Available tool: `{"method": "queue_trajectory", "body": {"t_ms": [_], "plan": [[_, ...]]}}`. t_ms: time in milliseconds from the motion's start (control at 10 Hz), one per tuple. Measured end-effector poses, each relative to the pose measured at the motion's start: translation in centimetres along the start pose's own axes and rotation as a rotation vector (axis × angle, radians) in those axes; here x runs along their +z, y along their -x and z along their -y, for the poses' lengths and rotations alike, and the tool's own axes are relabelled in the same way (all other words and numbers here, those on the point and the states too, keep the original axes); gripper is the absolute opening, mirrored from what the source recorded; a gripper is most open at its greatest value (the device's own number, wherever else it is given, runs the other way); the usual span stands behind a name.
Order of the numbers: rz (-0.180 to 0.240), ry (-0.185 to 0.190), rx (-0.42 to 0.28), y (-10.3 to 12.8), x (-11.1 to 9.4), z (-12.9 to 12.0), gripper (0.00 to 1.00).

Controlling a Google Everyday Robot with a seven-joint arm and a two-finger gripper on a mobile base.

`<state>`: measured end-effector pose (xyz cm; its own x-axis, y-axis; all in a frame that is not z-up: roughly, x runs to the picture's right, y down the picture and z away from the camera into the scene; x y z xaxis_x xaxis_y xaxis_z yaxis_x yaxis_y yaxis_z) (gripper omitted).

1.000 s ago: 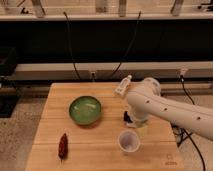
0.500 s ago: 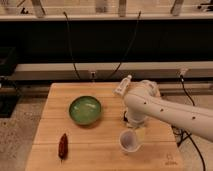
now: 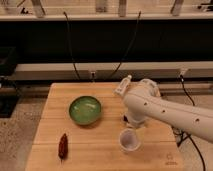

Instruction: Place the ceramic cup in the ceramic bowl

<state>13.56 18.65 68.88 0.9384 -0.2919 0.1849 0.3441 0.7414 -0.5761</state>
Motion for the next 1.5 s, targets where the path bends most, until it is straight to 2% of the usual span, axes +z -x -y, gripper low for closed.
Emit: {"method": "queue_trajectory", "body": {"t_ms": [300, 700, 1000, 1500], "plan": [[-0.002, -0.005, -0.005, 0.8, -0.5, -0.3, 0.80], [0.010, 0.020, -0.042, 5.2, -1.0, 0.1, 0.80], [0.017, 0.036, -0.073, 6.7, -0.6, 0.5, 0.80], [0.032, 0.050, -0.077, 5.2, 1.5, 0.8, 0.80]]}}
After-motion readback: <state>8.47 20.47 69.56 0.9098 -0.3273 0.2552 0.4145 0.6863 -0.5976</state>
